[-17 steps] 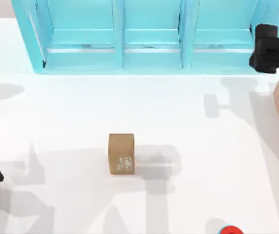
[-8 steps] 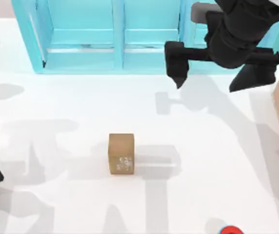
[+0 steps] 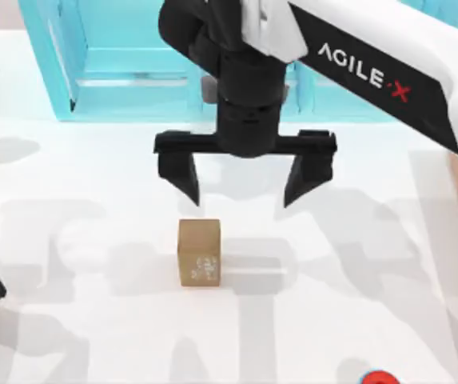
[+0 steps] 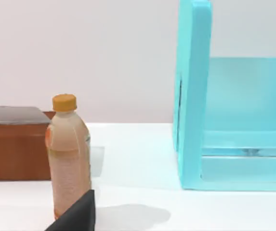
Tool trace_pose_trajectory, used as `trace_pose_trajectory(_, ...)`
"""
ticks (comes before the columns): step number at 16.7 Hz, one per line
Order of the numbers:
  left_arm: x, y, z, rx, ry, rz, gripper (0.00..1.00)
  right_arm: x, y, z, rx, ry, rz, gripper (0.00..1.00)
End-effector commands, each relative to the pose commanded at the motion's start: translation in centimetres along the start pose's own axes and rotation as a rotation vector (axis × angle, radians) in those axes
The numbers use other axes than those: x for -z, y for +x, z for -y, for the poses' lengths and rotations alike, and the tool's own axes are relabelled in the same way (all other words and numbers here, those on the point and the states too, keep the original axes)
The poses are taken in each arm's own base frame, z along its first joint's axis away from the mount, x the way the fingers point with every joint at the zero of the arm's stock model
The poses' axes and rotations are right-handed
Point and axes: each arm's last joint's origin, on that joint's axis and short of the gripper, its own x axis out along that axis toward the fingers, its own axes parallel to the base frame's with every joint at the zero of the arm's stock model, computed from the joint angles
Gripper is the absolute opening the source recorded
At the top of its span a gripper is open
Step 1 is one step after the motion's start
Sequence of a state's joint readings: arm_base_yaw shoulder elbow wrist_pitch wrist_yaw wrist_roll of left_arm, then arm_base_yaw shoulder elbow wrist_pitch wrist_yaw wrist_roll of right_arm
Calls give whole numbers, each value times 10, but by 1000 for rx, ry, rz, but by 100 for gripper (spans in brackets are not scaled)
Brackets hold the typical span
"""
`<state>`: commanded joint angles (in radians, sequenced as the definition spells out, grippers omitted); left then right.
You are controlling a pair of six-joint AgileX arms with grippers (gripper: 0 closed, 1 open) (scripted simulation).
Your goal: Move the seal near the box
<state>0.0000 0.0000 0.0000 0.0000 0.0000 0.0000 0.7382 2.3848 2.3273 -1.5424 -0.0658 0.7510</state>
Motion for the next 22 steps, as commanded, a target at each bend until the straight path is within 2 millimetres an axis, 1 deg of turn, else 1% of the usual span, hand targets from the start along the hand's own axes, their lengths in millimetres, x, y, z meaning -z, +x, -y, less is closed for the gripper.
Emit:
trace_pose_trajectory(3, 0, 0, 0, 0, 0, 0, 100, 11, 7, -29, 28, 10, 4, 100)
trace_pose_trajectory(6, 0, 0, 0, 0, 0, 0, 100, 21, 3, -45, 30, 9, 46, 100)
trace_pose_trajectory(8, 0, 0, 0, 0, 0, 0, 100, 24, 0, -49, 27, 7, 68, 100)
trace_pose_trajectory(13, 0, 0, 0, 0, 0, 0, 100, 23, -1, -47, 25, 11, 68, 100)
trace_pose_trajectory(15, 0, 0, 0, 0, 0, 0, 100, 22, 2, -48, 24, 9, 69, 100)
trace_pose_trajectory(18, 0, 0, 0, 0, 0, 0, 100, 19, 20, -51, 22, 7, 72, 100)
trace_pose_trajectory(22, 0, 0, 0, 0, 0, 0, 100, 16, 65, -50, 31, 8, 64, 100)
